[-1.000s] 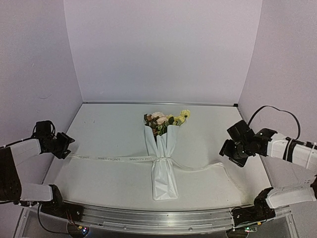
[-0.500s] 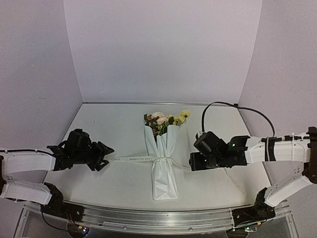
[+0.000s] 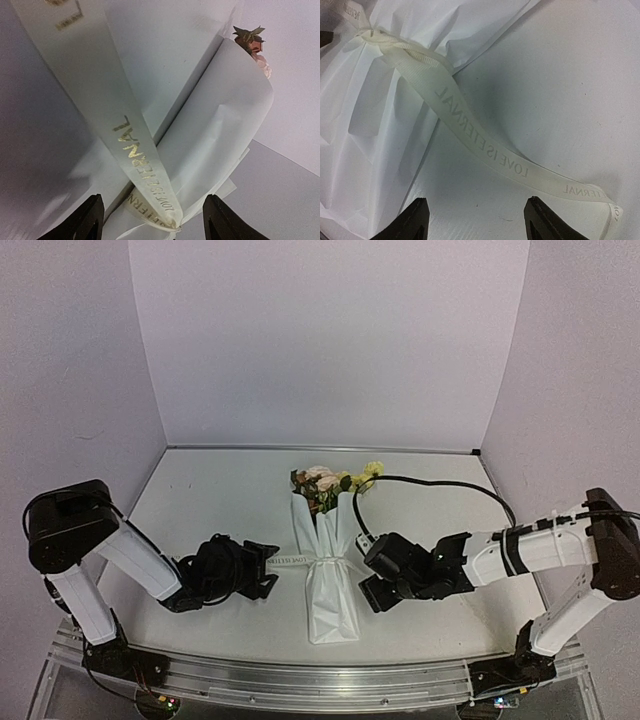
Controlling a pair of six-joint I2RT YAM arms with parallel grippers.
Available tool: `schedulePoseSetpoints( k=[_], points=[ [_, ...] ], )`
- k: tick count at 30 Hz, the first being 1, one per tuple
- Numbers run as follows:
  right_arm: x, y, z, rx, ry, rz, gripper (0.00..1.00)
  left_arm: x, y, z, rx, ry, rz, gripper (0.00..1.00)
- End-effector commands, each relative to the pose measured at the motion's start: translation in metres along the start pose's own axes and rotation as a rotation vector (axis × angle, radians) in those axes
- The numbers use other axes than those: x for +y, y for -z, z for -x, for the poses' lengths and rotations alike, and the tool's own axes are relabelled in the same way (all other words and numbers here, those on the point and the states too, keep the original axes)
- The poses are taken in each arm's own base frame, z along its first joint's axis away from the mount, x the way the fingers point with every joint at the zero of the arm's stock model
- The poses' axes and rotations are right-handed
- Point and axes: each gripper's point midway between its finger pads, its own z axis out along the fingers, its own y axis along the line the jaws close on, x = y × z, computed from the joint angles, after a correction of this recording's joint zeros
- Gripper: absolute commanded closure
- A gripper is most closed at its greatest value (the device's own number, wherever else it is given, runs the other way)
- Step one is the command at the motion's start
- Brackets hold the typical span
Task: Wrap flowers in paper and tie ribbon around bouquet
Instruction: Tie the ribbon around the folded bouquet.
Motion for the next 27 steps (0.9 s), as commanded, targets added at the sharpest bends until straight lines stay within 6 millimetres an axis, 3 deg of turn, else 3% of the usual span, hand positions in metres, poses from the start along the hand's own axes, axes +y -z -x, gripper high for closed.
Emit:
schedulePoseSetpoints(
  k=[1, 9, 14, 20, 23, 24, 27],
  points=[
    [0.008, -0.003, 0.015, -0.040, 0.061, -0.029, 0.31, -0.046, -0.019, -0.019, 0.054, 0.287, -0.188, 0.30],
    [0.014, -0.021, 0.019, -0.019, 0.123, -0.067, 0.27, -0.042, -0.042, -0.019, 0.047, 0.309, -0.192, 0.41],
    [0.011, -0.032, 0.027, -0.030, 0.155, -0.133, 0.32, -0.033, -0.047, -0.010, 0.020, 0.292, -0.170, 0.56],
    [0.011, -0.042, 0.038, -0.050, 0.158, -0.185, 0.59, -0.032, -0.050, 0.006, 0.007, 0.243, -0.155, 0.76],
    [0.008, -0.040, 0.043, -0.067, 0.135, -0.203, 0.94, -0.033, -0.053, 0.010, 0.024, 0.189, -0.148, 0.91],
    [0.006, -0.038, 0.044, -0.074, 0.125, -0.211, 1.00, -0.033, -0.052, 0.012, 0.033, 0.172, -0.142, 0.96],
    [0.001, -0.029, 0.047, -0.082, 0.081, -0.224, 1.00, -0.035, -0.044, 0.019, 0.049, 0.072, -0.118, 1.00]
  ],
)
